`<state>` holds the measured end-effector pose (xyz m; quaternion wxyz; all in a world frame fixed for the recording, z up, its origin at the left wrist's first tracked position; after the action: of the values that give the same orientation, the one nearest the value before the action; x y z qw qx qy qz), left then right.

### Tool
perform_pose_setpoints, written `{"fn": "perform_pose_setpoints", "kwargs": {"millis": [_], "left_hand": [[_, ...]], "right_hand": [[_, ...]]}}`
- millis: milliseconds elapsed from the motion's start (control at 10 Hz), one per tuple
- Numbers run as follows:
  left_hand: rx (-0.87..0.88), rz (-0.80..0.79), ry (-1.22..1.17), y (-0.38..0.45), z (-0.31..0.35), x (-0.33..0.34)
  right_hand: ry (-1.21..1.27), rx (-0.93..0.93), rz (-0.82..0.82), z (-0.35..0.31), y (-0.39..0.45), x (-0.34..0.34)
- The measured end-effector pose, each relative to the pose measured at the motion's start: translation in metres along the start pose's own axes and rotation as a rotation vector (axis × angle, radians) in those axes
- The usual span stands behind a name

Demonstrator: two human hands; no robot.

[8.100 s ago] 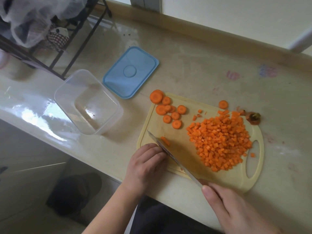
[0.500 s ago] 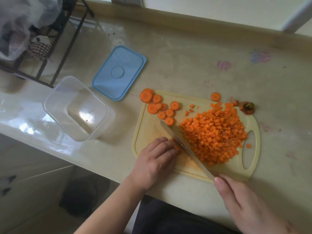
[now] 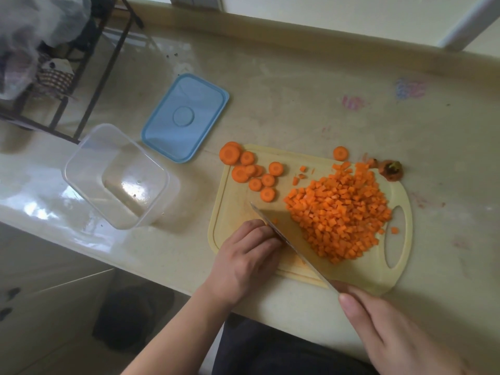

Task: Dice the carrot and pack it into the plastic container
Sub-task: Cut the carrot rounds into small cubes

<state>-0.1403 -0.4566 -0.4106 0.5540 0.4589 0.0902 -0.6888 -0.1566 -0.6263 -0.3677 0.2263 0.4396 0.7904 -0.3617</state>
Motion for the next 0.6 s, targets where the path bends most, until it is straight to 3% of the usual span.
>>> {"fn": "perform_pose_setpoints", "kwargs": {"millis": [300,600], "left_hand": [[0.003,0.008,0.024,0.000,0.001,-0.002],[-0.003,-0.018,-0.018,-0.007,-0.002,-0.001]], "right_hand": [[0.333,0.127,-0.100,0.001,0.013,0.000],[0.065,0.095,-0.026,-0.015,-0.006,-0.013]]}}
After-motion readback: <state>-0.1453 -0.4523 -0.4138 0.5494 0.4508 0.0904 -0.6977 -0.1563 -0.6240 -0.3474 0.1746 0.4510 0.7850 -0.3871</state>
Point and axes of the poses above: each hand's wrist, its own y-axis towards the middle knuckle, its own x-axis out of the palm, z = x × y, the point moved 10 cm from there along y, towards the middle knuckle, and after that the axes turned 4 degrees about x, right-handed, at the moved point
